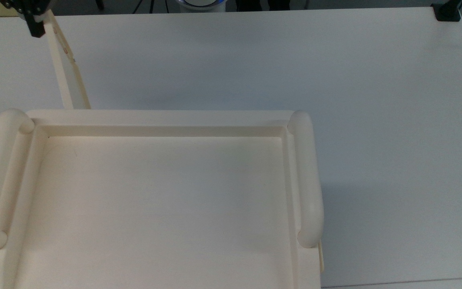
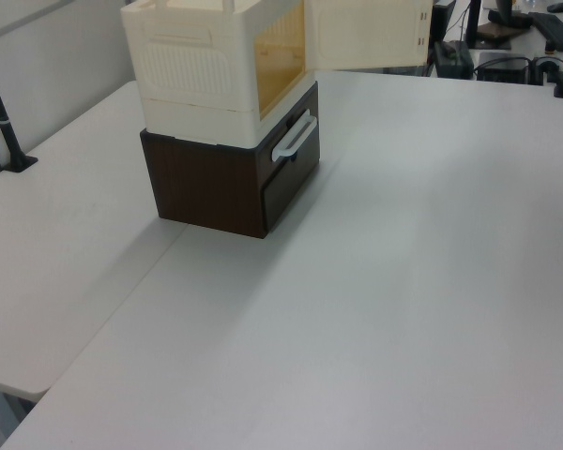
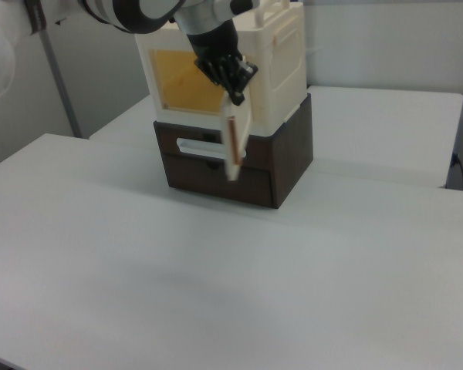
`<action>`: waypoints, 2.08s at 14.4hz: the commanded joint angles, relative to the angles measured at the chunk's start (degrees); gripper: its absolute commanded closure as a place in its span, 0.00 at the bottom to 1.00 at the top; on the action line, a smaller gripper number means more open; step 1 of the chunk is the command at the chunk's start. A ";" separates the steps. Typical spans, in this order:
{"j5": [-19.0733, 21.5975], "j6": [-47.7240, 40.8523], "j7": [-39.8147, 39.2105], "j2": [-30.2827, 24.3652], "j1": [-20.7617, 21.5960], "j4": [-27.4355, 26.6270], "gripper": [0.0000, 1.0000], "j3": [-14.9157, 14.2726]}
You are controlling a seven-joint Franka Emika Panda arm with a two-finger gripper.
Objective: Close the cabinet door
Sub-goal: 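Push the door with the gripper, swinging it shut against the cabinet, then lift the gripper away from the closed door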
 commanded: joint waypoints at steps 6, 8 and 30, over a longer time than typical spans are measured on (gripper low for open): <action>7.92 3.93 6.63 -0.74 7.19 -2.76 1.00 -0.01; 7.92 6.57 6.71 0.49 7.80 -2.76 1.00 -0.01; 7.13 34.00 -0.14 8.32 16.07 -2.32 1.00 -0.01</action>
